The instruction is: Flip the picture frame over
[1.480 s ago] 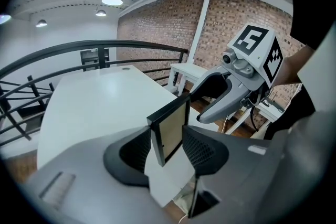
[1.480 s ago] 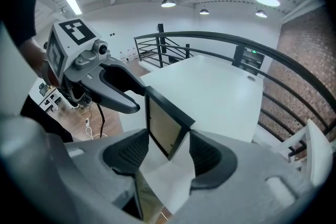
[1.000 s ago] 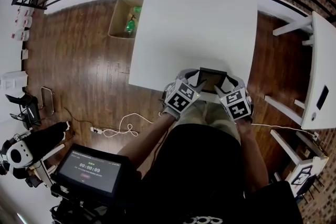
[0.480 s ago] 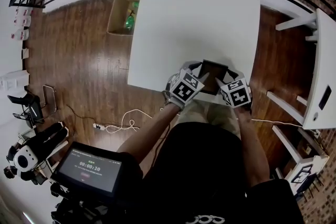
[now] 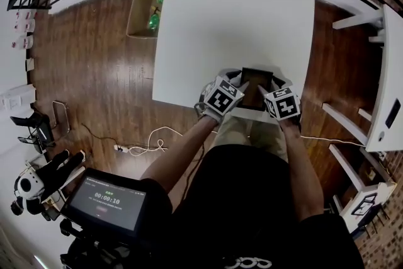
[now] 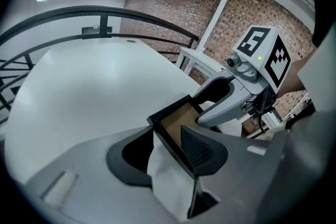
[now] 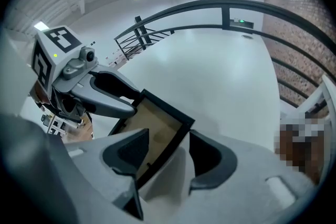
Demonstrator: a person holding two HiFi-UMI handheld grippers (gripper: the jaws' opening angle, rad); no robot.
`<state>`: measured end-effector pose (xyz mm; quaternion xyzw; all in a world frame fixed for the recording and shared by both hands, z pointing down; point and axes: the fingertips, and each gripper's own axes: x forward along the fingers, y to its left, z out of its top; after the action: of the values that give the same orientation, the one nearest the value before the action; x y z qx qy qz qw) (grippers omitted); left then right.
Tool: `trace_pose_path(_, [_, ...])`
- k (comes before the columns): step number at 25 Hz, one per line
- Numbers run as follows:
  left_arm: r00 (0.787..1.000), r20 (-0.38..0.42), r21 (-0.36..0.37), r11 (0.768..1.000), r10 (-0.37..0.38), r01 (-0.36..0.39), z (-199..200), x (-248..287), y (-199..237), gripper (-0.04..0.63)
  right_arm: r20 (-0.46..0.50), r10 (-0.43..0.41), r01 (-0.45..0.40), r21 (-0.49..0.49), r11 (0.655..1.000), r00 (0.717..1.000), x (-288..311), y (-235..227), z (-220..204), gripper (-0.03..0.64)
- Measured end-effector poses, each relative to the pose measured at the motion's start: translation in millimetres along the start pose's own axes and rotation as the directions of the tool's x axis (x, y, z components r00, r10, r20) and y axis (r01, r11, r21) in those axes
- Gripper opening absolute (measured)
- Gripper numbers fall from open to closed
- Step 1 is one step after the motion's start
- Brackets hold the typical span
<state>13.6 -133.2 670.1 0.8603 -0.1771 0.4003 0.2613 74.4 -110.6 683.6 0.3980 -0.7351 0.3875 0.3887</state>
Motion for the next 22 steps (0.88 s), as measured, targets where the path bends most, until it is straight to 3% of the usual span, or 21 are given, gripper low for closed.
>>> trace_pose_path(3, [0.999,0.032,0.004,1.000,-0.010,0.010,6,6,1,0.176,-0.005,-0.006,0.006,0.007,1.000,1.000,3,-3,-1,0.223])
trace_pose_path(7, [1.000,0.010,-0.045,0.999,-0.010,0.010,0,12,7,0.173,0.000,-0.008,0.008,0.028,1.000,1.000,6,-8,-1,0.223])
trace_pose_path(11, [0.998,0.063,-0.095,0.995,-0.032,0.038,-1,14,12,0.153,0.033,0.008,-0.011,0.075,0.997,0.999,8,-12,-2,0.222])
trace_pose_path(15, [0.990,0.140,-0.105,0.994,-0.010,0.025,2,6,22,0.153,0.079,-0.027,0.020,0.087,0.996,0.997,-2,-21,0,0.222])
trace_pose_path(19, [0.959,0.283,-0.092,0.995,-0.011,0.038,21,-18,25,0.116,0.208,-0.080,0.068,0.061,0.996,0.975,-36,-27,18,0.205])
trace_pose_path(22, [0.922,0.384,-0.090,0.992,-0.043,0.084,32,-49,7,0.046,0.298,-0.110,0.110,0.017,0.994,0.948,-74,-15,20,0.065])
